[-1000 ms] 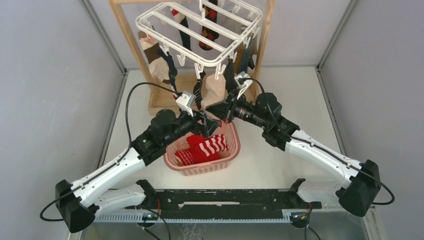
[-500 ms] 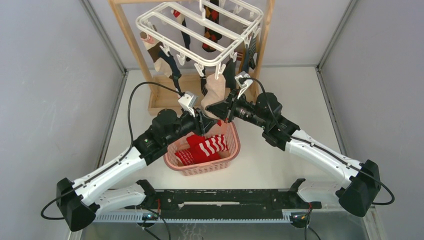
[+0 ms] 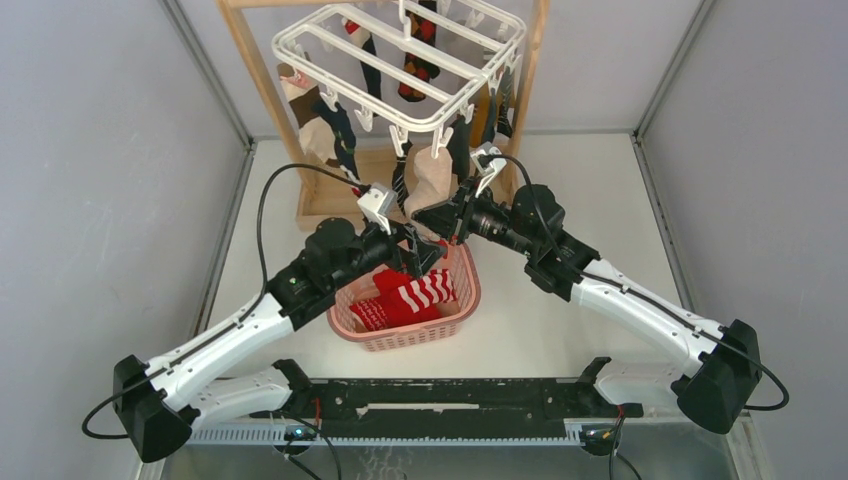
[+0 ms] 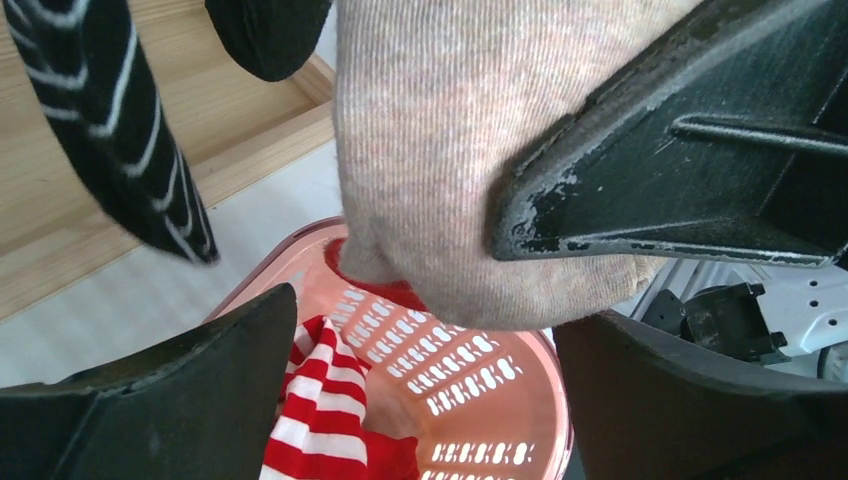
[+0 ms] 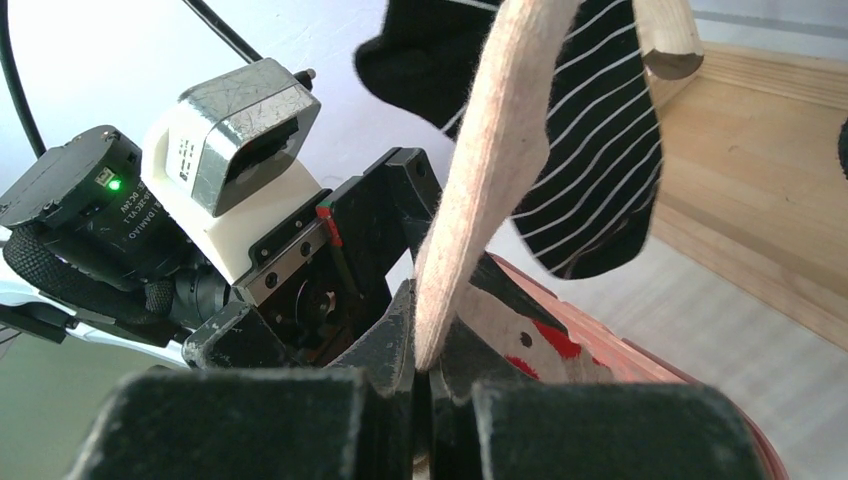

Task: Remove the socks clipped to the hanger
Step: Remove the sock from the hanger.

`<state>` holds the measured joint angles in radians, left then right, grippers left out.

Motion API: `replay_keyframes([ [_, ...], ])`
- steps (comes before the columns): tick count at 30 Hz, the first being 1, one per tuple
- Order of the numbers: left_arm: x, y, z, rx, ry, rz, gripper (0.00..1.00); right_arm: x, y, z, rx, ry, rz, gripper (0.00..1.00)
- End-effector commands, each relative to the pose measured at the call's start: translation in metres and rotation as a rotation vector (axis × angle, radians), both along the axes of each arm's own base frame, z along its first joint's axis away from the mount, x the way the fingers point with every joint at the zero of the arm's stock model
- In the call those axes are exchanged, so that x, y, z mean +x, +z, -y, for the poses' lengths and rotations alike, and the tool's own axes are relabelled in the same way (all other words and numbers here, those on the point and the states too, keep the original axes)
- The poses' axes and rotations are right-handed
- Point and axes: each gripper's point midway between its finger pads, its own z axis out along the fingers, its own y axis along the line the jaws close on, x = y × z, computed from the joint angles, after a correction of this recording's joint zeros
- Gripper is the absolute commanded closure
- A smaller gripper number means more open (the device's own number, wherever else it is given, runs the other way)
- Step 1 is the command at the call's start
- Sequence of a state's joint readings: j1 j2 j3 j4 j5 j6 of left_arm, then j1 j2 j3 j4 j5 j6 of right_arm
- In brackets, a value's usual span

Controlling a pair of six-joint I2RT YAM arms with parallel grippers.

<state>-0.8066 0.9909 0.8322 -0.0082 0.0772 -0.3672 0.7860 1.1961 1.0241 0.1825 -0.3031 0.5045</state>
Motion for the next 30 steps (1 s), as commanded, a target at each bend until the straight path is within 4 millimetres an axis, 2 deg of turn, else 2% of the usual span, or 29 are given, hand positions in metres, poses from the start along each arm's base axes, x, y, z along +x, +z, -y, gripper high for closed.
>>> replay_keyframes([
  [1,-0.001,0.011,-0.004,-0.025,0.014,0.039,0.0,-0.002,0.027,-0.001,0.055,0.015,0.039,0.99],
  [7,-0.006,0.011,-0.005,-0.033,-0.003,0.054,0.0,-0.004,0.032,-0.001,0.074,0.02,0.036,0.99],
  [20,-0.024,0.014,0.016,-0.049,-0.142,0.077,0.0,-0.002,0.033,-0.005,0.076,0.021,0.027,1.0],
  [30,-0.013,0.008,0.011,-0.024,-0.072,0.084,0.0,-0.006,0.034,-0.006,0.076,0.034,0.019,1.0],
])
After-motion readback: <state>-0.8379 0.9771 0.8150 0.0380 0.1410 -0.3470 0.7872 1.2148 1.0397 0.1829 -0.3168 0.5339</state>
